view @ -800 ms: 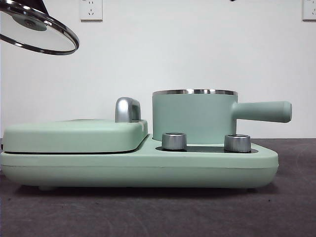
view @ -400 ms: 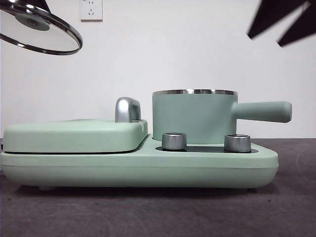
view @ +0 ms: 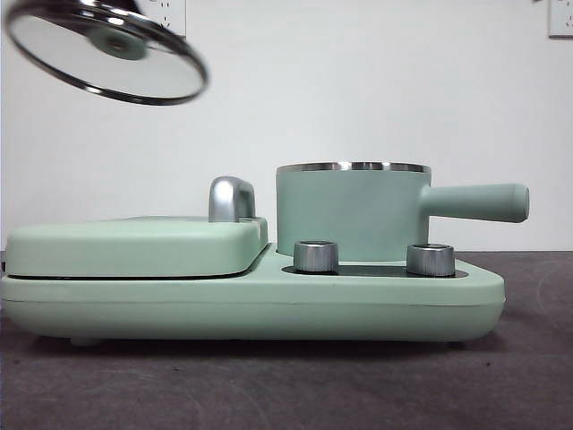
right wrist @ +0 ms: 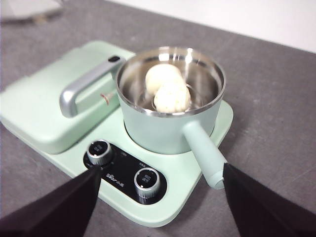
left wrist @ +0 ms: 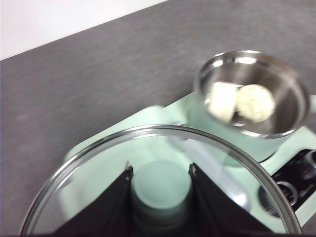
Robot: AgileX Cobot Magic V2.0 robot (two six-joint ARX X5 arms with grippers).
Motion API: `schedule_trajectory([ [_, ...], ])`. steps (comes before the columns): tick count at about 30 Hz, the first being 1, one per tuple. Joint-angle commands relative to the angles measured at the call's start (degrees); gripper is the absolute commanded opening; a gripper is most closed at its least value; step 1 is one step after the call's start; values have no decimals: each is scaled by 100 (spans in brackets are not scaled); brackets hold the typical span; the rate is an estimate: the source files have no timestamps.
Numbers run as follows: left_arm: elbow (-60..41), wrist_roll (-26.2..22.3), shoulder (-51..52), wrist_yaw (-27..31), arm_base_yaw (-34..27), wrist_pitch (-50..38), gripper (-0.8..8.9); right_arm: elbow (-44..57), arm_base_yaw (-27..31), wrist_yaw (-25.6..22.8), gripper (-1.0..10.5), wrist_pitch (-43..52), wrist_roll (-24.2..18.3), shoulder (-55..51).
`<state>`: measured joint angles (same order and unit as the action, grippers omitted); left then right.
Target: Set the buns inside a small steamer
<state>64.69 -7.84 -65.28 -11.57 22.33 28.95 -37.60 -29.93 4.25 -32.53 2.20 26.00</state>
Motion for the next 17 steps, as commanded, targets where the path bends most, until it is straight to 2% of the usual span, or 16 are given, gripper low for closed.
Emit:
schedule_trajectory([
  [1,87,249,-234,-42,299,-555,16,-57,-37,-22,387,-79,208,-92],
  [9,94,295,-1198,-44,1178,-2149,16,-57,-37,-17,387,-354,234,-142],
  [17,186,291,-2122,-35,1611,-3709,16,-57,-35,-15,387,-378,234,-142],
])
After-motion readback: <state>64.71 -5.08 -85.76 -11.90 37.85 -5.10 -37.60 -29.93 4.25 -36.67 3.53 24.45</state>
